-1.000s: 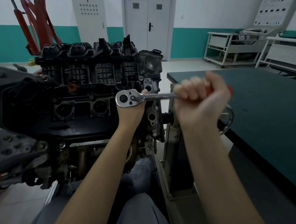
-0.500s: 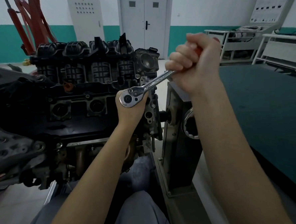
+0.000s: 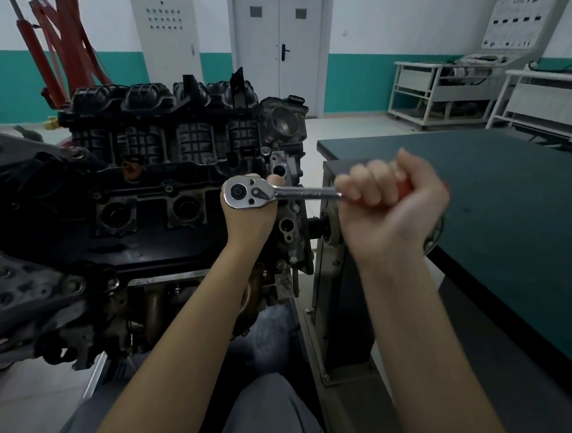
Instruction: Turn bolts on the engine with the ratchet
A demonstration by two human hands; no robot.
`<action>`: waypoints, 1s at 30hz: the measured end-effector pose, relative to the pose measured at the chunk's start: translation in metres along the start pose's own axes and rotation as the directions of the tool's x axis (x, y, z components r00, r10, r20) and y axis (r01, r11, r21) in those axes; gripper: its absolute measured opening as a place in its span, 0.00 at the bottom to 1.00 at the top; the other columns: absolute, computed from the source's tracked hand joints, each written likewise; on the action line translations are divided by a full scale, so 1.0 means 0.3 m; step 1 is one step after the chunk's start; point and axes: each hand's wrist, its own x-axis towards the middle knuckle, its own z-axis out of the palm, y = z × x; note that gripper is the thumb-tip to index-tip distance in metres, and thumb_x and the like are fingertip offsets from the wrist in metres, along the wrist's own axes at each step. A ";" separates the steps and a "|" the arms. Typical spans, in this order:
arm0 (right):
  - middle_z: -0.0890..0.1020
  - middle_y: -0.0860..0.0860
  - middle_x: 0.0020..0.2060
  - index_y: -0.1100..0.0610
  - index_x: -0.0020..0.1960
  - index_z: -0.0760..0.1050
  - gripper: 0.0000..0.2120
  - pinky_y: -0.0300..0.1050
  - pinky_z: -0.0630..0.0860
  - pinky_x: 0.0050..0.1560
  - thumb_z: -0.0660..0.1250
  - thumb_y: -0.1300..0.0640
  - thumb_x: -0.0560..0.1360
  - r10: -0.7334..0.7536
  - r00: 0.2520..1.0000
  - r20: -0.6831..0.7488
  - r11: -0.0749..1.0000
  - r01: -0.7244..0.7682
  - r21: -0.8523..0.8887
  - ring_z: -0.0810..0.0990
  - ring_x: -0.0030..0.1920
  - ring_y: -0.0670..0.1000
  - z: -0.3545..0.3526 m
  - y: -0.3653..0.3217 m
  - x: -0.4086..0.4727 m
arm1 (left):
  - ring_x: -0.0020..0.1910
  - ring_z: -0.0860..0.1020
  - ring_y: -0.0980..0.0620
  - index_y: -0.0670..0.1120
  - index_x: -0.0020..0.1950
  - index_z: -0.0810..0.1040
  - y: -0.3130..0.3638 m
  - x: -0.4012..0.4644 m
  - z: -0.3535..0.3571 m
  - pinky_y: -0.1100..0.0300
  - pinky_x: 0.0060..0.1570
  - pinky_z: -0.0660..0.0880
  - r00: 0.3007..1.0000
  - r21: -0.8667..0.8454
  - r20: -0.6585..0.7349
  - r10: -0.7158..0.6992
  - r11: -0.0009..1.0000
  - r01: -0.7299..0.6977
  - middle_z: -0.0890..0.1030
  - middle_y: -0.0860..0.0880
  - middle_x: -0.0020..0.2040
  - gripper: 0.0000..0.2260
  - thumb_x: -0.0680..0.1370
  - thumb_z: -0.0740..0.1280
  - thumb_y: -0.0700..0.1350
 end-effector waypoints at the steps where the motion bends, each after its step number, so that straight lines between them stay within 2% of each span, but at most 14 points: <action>1: 0.59 0.47 0.18 0.53 0.24 0.61 0.17 0.36 0.60 0.25 0.58 0.62 0.70 0.041 0.999 0.012 0.998 -0.040 -0.054 0.57 0.20 0.47 0.028 -0.015 0.038 | 0.21 0.65 0.62 0.55 0.21 0.65 -0.001 0.001 0.000 0.73 0.27 0.62 1.000 -0.026 0.027 0.011 1.000 -0.010 0.66 0.60 0.20 0.21 0.71 0.67 0.39; 3: 0.59 0.46 0.17 0.54 0.25 0.61 0.18 0.35 0.59 0.23 0.57 0.63 0.72 0.145 0.989 0.020 0.979 -0.140 -0.151 0.56 0.19 0.46 0.087 -0.038 0.112 | 0.23 0.65 0.62 0.58 0.21 0.69 0.001 0.000 -0.002 0.72 0.27 0.63 0.998 -0.022 0.053 0.024 0.999 -0.023 0.68 0.61 0.21 0.19 0.70 0.66 0.44; 5: 0.58 0.46 0.17 0.54 0.25 0.60 0.17 0.34 0.58 0.21 0.57 0.64 0.71 0.243 0.969 0.046 0.947 -0.227 -0.228 0.56 0.18 0.46 0.138 -0.047 0.168 | 0.23 0.63 0.62 0.57 0.22 0.66 0.004 -0.003 -0.003 0.69 0.25 0.61 0.998 -0.001 0.050 0.029 1.000 -0.029 0.66 0.59 0.22 0.18 0.71 0.66 0.47; 8: 0.59 0.46 0.17 0.54 0.26 0.59 0.18 0.34 0.58 0.20 0.56 0.63 0.74 0.292 0.954 0.066 0.931 -0.267 -0.248 0.56 0.18 0.45 0.157 -0.039 0.193 | 0.23 0.62 0.61 0.56 0.24 0.63 -0.003 -0.004 -0.005 0.68 0.24 0.60 0.998 0.012 0.044 0.034 0.999 -0.035 0.65 0.59 0.23 0.17 0.70 0.65 0.47; 11: 0.59 0.46 0.17 0.54 0.25 0.60 0.20 0.34 0.58 0.22 0.56 0.63 0.75 0.166 0.986 0.035 0.978 -0.160 -0.134 0.56 0.19 0.45 0.098 -0.021 0.126 | 0.24 0.62 0.61 0.51 0.27 0.62 -0.013 -0.001 -0.010 0.67 0.27 0.60 1.000 0.010 0.013 0.025 1.000 -0.025 0.65 0.56 0.24 0.17 0.70 0.66 0.41; 15: 0.59 0.47 0.20 0.53 0.26 0.60 0.18 0.37 0.63 0.25 0.58 0.61 0.73 -0.030 0.997 -0.065 0.997 0.035 0.068 0.58 0.21 0.47 -0.025 0.035 -0.040 | 0.22 0.62 0.61 0.51 0.27 0.58 -0.006 -0.004 -0.010 0.70 0.26 0.60 0.999 0.043 -0.029 0.026 0.999 -0.024 0.63 0.59 0.20 0.24 0.74 0.68 0.35; 18: 0.60 0.47 0.20 0.53 0.25 0.61 0.20 0.40 0.66 0.26 0.55 0.61 0.76 -0.086 0.994 -0.068 0.989 0.093 0.116 0.60 0.22 0.47 -0.069 0.072 -0.105 | 0.20 0.61 0.60 0.49 0.27 0.57 0.005 -0.007 -0.004 0.70 0.24 0.60 0.999 0.024 -0.042 -0.003 1.000 0.004 0.61 0.59 0.20 0.25 0.75 0.68 0.35; 20: 0.60 0.47 0.19 0.53 0.25 0.61 0.20 0.39 0.65 0.25 0.55 0.61 0.75 -0.086 0.995 -0.045 0.991 0.090 0.097 0.59 0.21 0.47 -0.061 0.065 -0.094 | 0.19 0.59 0.60 0.49 0.27 0.55 0.004 -0.004 -0.001 0.72 0.23 0.57 0.999 0.012 -0.028 -0.017 1.000 0.017 0.59 0.59 0.19 0.25 0.74 0.66 0.31; 22: 0.59 0.47 0.18 0.53 0.25 0.60 0.19 0.37 0.62 0.24 0.55 0.62 0.74 -0.049 0.999 -0.011 0.998 0.050 0.045 0.58 0.20 0.47 -0.029 0.034 -0.039 | 0.19 0.58 0.60 0.49 0.27 0.55 0.001 0.002 -0.001 0.73 0.23 0.56 1.000 0.003 -0.017 -0.015 1.000 0.015 0.59 0.59 0.19 0.25 0.73 0.65 0.29; 25: 0.59 0.46 0.17 0.53 0.24 0.60 0.19 0.35 0.59 0.23 0.57 0.63 0.72 0.075 0.997 0.035 0.992 -0.072 -0.103 0.56 0.19 0.46 0.058 -0.016 0.076 | 0.22 0.60 0.62 0.51 0.26 0.58 -0.015 0.008 -0.007 0.70 0.25 0.57 0.999 0.000 0.029 0.032 0.999 -0.032 0.63 0.59 0.21 0.23 0.73 0.66 0.32; 28: 0.58 0.46 0.17 0.54 0.25 0.59 0.18 0.35 0.57 0.20 0.57 0.64 0.72 0.209 0.977 0.049 0.956 -0.194 -0.222 0.56 0.18 0.46 0.140 -0.033 0.156 | 0.23 0.62 0.61 0.56 0.24 0.62 -0.004 0.004 -0.006 0.69 0.25 0.59 0.999 0.012 0.050 0.016 1.000 -0.017 0.65 0.59 0.22 0.21 0.72 0.66 0.41; 30: 0.58 0.46 0.18 0.54 0.27 0.59 0.18 0.35 0.57 0.20 0.56 0.64 0.73 0.221 0.974 0.044 0.951 -0.205 -0.230 0.56 0.19 0.45 0.153 -0.029 0.165 | 0.23 0.62 0.61 0.56 0.22 0.64 0.006 0.000 -0.007 0.69 0.25 0.60 0.998 0.014 0.055 -0.009 1.000 0.008 0.65 0.59 0.22 0.18 0.70 0.65 0.46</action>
